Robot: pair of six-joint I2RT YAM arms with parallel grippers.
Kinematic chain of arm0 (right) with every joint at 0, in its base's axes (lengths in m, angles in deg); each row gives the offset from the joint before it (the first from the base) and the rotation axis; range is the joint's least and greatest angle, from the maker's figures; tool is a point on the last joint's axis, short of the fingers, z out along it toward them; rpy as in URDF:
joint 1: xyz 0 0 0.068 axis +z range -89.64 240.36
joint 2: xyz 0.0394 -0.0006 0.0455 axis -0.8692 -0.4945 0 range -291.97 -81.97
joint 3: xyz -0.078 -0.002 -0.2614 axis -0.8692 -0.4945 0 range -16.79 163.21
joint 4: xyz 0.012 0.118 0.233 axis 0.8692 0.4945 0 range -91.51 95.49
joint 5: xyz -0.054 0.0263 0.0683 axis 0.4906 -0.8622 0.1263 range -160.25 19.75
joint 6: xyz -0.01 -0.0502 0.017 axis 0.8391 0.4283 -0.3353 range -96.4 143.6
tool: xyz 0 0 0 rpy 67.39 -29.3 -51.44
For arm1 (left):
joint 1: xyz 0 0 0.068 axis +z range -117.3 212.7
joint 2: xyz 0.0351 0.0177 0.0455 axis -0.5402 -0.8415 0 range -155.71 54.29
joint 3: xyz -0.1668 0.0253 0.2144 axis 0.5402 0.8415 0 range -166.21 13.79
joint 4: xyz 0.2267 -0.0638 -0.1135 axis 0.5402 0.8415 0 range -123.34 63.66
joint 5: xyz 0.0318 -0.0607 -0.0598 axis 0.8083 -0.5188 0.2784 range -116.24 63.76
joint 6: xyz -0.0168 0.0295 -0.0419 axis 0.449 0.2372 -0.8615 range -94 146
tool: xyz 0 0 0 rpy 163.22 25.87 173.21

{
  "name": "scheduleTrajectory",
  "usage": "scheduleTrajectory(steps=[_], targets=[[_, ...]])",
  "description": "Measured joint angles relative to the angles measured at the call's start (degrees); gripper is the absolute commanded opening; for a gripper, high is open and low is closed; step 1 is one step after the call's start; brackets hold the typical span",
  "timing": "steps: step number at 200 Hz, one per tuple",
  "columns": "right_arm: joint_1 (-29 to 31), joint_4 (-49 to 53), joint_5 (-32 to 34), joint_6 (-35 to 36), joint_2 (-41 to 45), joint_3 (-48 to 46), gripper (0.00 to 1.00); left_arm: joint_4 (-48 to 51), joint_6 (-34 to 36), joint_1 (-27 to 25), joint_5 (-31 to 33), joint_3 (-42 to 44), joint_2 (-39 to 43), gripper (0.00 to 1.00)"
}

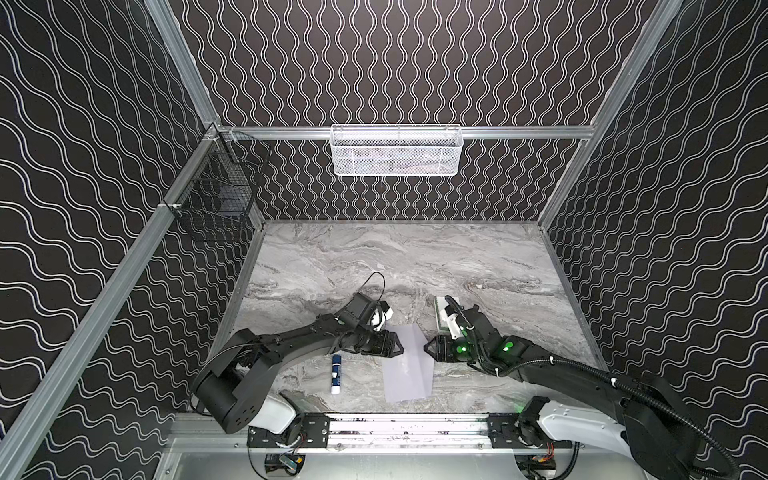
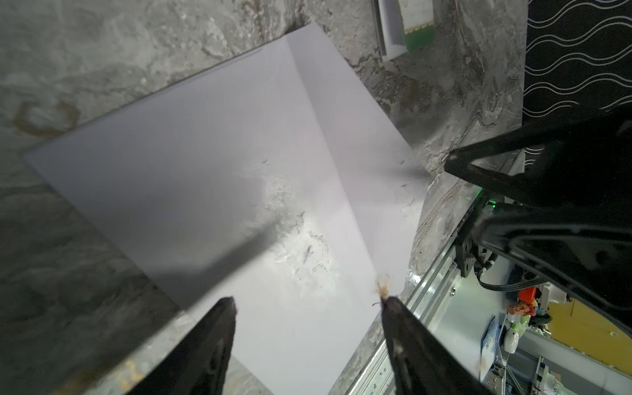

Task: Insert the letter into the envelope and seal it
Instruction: 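Release the envelope and move both grippers to the green-bordered letter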

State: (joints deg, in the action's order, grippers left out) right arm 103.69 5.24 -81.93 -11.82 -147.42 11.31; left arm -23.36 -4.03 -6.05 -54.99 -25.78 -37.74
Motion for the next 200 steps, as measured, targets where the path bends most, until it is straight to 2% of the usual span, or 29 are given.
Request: scheduleTrajectory(steps=[84,111,120,133,151,176,200], targets=[[1.73,-4.85,-6.25,-1.55,-2.73,-5.09,0.57,-0.48,-1.75,-0.17,-1.27,-1.25,6.23,0.92],[1.81,-1.07,-7.43,-2.25,0.63,-4.15,0.6,1.62,-1.46,-0.17,-0.46,-3.06,6.73,0.93],[0.83,1.53,-7.34,-1.79,3.67,-2.64,0.65,2.19,-1.27,-0.15,-0.28,-4.57,6.12,0.93],[-2.97,3.58,-5.79,-0.9,8.22,-0.33,0.73,3.06,-0.85,-0.15,-0.26,-7.8,3.85,0.93],[-11.58,4.92,-4.28,1.16,9.86,2.1,0.74,4.83,0.9,-0.04,-0.09,-13.79,-1.05,0.92],[-24.02,5.25,-3.8,3.56,2.99,6.45,0.73,8.74,5.22,0.42,0.46,-26.67,-9.9,0.92],[-30.08,4.26,-6.32,4.57,-2.49,8.2,0.75,11.61,8.98,1.03,0.83,-40.28,-19.63,0.92]])
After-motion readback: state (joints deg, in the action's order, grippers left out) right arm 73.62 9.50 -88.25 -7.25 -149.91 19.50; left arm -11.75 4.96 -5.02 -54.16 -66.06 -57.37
